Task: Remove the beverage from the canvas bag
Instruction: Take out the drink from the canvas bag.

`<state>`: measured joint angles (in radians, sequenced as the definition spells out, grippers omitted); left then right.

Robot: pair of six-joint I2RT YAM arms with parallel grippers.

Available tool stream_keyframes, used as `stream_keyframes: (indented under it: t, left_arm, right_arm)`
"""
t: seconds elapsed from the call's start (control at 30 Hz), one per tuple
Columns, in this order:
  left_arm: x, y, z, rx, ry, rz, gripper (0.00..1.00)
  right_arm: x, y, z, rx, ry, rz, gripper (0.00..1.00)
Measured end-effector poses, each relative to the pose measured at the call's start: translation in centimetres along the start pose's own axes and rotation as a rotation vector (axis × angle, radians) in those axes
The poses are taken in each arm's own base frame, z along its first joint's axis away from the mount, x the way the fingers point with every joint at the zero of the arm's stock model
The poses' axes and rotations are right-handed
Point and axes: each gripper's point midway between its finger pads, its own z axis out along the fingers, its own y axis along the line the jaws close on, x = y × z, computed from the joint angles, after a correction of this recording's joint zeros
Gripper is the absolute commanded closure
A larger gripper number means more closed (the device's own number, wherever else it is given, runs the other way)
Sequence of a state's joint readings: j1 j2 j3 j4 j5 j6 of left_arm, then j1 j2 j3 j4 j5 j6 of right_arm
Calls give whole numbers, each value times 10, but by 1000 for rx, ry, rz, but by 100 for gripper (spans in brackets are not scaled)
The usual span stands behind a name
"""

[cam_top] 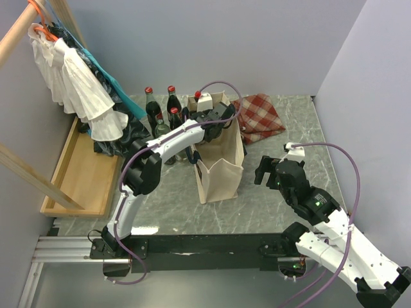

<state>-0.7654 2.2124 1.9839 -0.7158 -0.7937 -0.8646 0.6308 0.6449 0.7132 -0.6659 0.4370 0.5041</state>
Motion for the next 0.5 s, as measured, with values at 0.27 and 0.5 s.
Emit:
stream_keyframes:
  t: [0.27,0.5]
  left_arm:
    - [-6,-5,-9,50,17,72,99]
    - [-23,-7,-22,84,-5,71,99]
  right_arm:
    - [2,0,2,6,9,-5,0]
    - [1,-1,2,12,7,-6,0]
